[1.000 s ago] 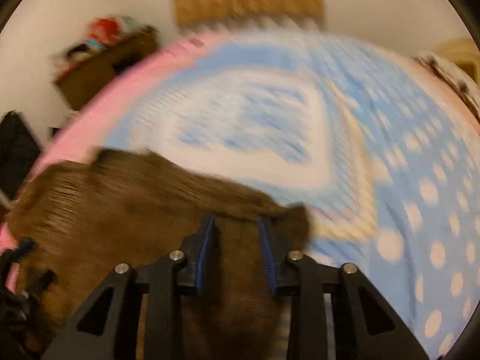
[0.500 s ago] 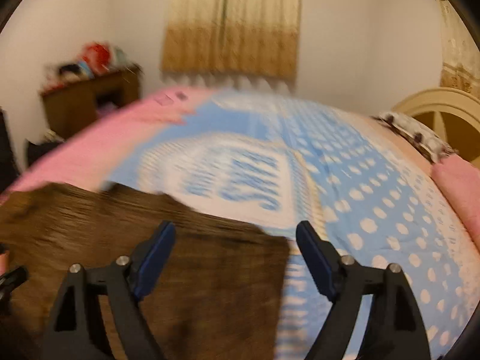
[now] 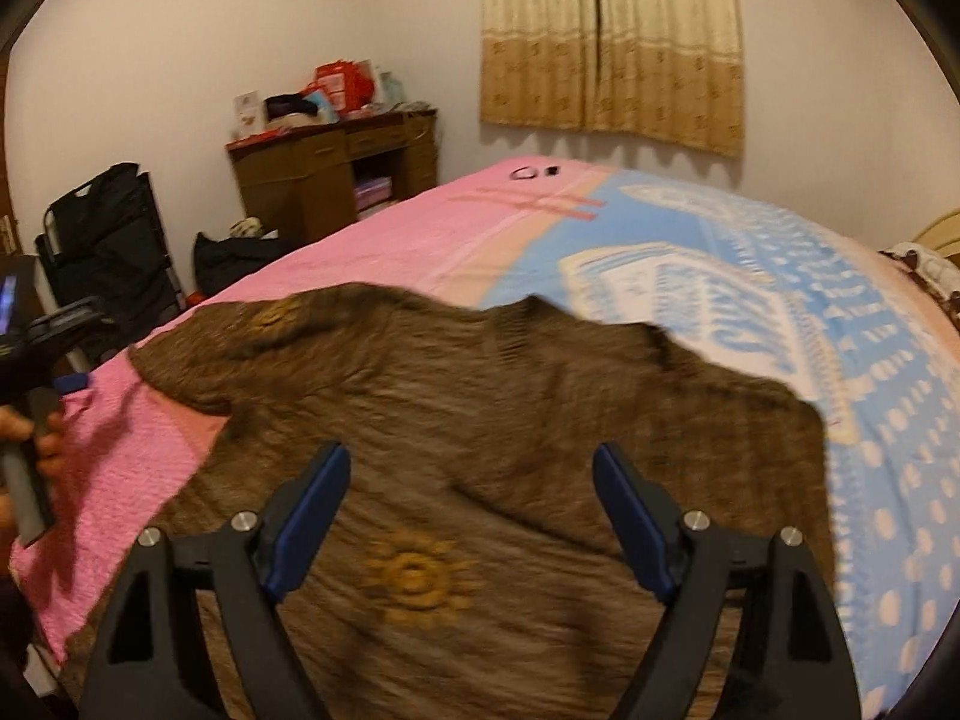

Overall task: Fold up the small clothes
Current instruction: 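Grasp the other sleeve with the left gripper and lift it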

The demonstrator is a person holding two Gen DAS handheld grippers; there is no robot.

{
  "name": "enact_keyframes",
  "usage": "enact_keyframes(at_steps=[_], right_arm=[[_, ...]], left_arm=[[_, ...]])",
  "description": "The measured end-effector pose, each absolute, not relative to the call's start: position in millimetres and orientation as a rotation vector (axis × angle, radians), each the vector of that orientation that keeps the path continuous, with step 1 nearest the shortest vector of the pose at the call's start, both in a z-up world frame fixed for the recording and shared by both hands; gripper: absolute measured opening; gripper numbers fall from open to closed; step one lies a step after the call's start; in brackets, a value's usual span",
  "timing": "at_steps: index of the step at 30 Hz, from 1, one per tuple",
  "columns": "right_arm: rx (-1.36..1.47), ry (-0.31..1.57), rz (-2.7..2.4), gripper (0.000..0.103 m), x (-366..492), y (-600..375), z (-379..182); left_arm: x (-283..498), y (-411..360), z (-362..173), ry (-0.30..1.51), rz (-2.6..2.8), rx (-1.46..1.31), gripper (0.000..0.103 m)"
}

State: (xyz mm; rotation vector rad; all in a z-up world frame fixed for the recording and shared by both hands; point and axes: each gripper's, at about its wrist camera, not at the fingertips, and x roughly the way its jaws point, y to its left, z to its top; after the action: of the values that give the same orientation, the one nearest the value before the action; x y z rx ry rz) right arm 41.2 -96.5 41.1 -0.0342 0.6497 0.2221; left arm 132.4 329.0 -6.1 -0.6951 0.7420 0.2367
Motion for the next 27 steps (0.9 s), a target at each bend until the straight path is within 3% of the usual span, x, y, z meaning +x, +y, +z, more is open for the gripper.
enact_keyframes(at_steps=[1,3,5,7,11,17,22,27], right_arm=[[-0.037,0.653,0.229,0.085,39.4,-89.1,40.0],[-0.054,0.665,0.245,0.085,40.5,-76.5,35.2],[-0.052,0.680,0.264,0.085,42.1,-68.0,30.8],[-0.048,0.691,0.274,0.085,41.5,-58.5,28.3],[-0.030,0.703,0.287,0.085,46.1,-50.8,26.7],[0.047,0.726,0.321,0.085,60.1,-51.6,31.4],[0.231,0.746,0.369,0.085,82.3,-68.3,38.5],[0.463,0.718,0.478,0.087,87.5,-86.7,45.2]], left_arm=[[132.7,327.0,-3.8,0.733,0.230,-0.688,0.067],[139.7,325.9,-4.2,0.735,0.198,-0.702,0.056],[141.0,330.8,-8.2,0.740,0.198,-0.718,0.030],[141.3,330.1,-10.2,0.730,0.199,-0.711,0.017],[136.3,332.8,-9.4,0.713,0.190,-0.700,0.006],[135.0,294.5,25.5,0.637,0.093,-0.576,0.005],[123.2,212.6,70.6,0.531,-0.170,-0.442,0.005],[119.5,138.2,68.9,0.551,-0.342,-0.348,0.005]])
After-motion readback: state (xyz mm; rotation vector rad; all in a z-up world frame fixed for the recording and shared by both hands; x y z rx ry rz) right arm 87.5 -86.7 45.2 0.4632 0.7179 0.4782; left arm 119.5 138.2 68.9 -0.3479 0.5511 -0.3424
